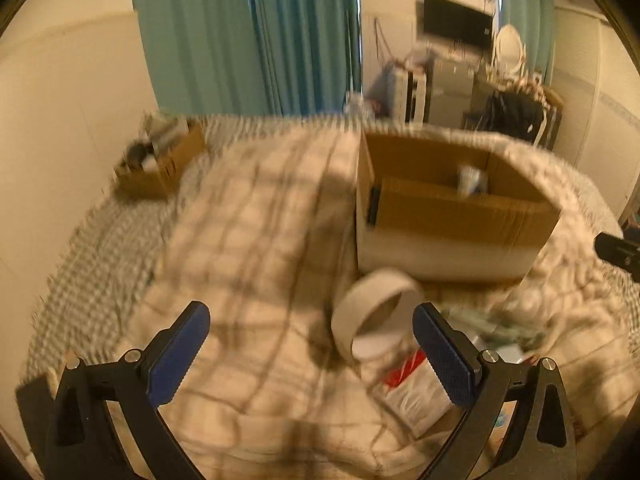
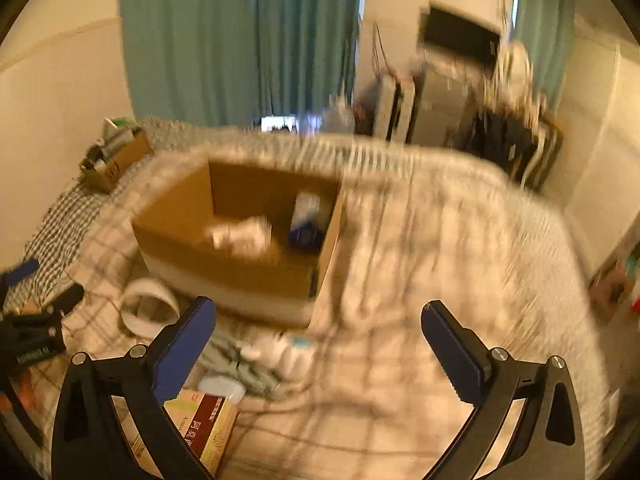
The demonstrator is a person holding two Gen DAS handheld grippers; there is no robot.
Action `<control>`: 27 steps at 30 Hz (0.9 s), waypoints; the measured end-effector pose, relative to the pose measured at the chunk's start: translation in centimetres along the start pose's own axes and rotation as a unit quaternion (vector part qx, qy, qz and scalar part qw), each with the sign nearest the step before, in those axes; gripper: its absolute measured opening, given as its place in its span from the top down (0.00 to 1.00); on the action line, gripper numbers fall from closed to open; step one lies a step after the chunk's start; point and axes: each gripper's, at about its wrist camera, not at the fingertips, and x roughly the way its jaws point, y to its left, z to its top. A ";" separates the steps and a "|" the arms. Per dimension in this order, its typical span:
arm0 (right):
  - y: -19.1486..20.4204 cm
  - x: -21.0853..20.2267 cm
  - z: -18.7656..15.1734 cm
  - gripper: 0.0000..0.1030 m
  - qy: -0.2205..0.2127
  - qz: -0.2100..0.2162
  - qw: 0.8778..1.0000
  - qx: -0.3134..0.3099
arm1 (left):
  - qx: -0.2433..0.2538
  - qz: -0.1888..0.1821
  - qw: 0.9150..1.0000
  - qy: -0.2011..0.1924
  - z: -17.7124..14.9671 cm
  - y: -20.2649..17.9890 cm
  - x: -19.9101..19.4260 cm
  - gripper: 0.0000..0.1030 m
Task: Organize objects
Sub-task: 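Grasp the white tape roll with the left tool while the right tool grasps the ceramic figurine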
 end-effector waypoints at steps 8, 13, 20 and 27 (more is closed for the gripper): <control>0.2 6.4 -2.2 0.00 0.071 0.014 0.997 0.029 | 0.012 -0.006 0.999 0.045 -0.7 -1.2 4.5 0.00; 0.1 8.5 -2.7 0.01 0.097 0.025 0.994 0.045 | 0.012 -0.012 0.998 0.062 -0.6 -1.8 7.1 0.12; 0.5 9.9 -3.0 0.22 0.116 0.040 0.992 0.041 | 0.035 -0.038 0.994 0.091 -0.8 -3.1 8.4 0.73; 0.9 10.2 -3.4 0.41 0.132 0.038 0.990 0.034 | 0.049 -0.033 0.994 0.088 -0.7 -3.3 7.0 0.83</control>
